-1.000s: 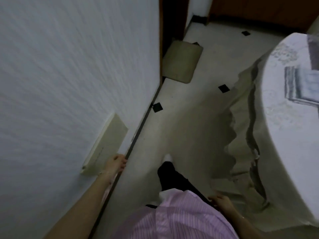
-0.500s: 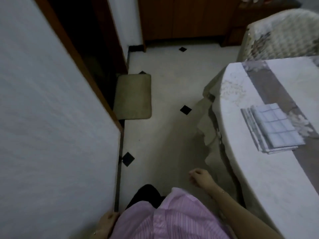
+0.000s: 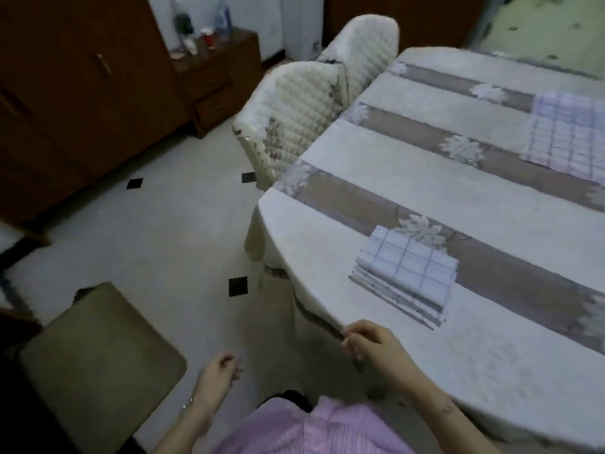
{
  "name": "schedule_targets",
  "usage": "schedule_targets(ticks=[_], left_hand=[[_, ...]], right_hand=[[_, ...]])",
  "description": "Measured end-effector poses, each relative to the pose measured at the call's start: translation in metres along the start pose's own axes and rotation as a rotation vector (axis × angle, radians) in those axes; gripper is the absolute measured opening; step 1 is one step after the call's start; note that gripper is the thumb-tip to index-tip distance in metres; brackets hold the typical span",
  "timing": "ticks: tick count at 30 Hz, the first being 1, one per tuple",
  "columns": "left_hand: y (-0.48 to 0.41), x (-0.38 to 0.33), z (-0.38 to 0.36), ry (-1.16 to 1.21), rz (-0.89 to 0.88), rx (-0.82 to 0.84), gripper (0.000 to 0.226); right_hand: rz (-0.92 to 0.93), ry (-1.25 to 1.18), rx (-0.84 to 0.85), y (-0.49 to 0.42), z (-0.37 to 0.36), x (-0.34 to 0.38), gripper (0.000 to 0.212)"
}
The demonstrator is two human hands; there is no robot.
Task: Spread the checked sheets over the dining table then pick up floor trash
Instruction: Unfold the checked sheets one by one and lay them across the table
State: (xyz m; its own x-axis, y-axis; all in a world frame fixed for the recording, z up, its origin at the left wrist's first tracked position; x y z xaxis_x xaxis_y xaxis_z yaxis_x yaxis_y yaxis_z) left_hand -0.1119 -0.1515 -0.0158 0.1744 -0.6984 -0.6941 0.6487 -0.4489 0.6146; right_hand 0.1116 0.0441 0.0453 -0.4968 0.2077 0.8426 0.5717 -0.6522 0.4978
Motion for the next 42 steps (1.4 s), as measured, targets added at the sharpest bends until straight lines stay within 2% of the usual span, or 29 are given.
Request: schedule_targets(ticks=[1, 3, 7, 10, 12, 16, 20, 23, 25, 31, 36, 38, 42], left_hand=[[-0.017, -0.042, -0.002, -0.083, -0.076, 0.083, 0.018], [-0.042, -0.122, -0.019, -0.24, -0.323, 0.139, 0.018], [-0.066, -0.213, -0.067, -0.494, -0.753, 0.214, 0.016], [-0.074, -0.232, -0.104, -0.804, -1.029, 0.223, 0.032], [-0.081, -0.224, -0.12, -0.953, -1.14, 0.217, 0.045], [-0.088, -0.203, -0.132, -1.131, -1.111, 0.224, 0.055], [-0.089, -0.197, -0.133, -1.143, -1.089, 0.186, 0.058], [-0.089, -0.195, -0.134, -1.108, -1.061, 0.177, 0.065], [-0.087, -0.194, -0.134, -1.084, -1.055, 0.18, 0.068], [-0.085, -0.196, -0.134, -1.046, -1.01, 0.233, 0.076], [-0.081, -0.2, -0.134, -1.035, -0.962, 0.264, 0.05], [-0.08, -0.206, -0.133, -1.006, -0.939, 0.302, 0.047], [-0.043, -0.233, -0.125, -0.683, -0.969, 0.404, 0.043]], right_hand=[[0.001, -0.083, -0.076, 0.0, 0.009, 0.008, 0.016], [0.008, -0.183, -0.263, 0.002, 0.031, 0.021, 0.015], [0.04, -0.232, -0.608, 0.003, 0.076, 0.034, 0.015], [0.029, -0.157, -0.768, -0.004, 0.105, 0.029, 0.016], [-0.006, -0.054, -0.821, -0.01, 0.123, 0.024, 0.021], [-0.084, 0.134, -0.823, -0.029, 0.152, 0.019, 0.038], [-0.152, 0.206, -0.733, -0.051, 0.171, 0.011, 0.049], [-0.239, 0.251, -0.646, -0.065, 0.177, 0.0, 0.049], [-0.264, 0.261, -0.663, -0.069, 0.181, -0.004, 0.042], [-0.134, -0.026, -0.777, -0.055, 0.181, 0.002, 0.002], [-0.004, -0.391, -0.779, -0.019, 0.169, 0.025, 0.005], [0.011, -0.459, -0.788, -0.006, 0.164, 0.034, 0.011], [0.053, -0.574, -0.798, 0.021, 0.149, 0.049, 0.012]])
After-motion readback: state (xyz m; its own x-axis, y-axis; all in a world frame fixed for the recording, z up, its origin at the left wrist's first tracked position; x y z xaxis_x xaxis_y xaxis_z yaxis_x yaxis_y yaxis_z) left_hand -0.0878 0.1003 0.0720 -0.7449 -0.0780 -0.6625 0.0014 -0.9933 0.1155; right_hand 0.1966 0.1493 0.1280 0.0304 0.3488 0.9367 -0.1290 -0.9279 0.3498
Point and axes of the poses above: each hand's wrist, its own y-axis away from the middle knuckle, its own z-axis out of the back of the hand, x = y × z, the point moved 3 cm from there along -y, towards the middle knuckle
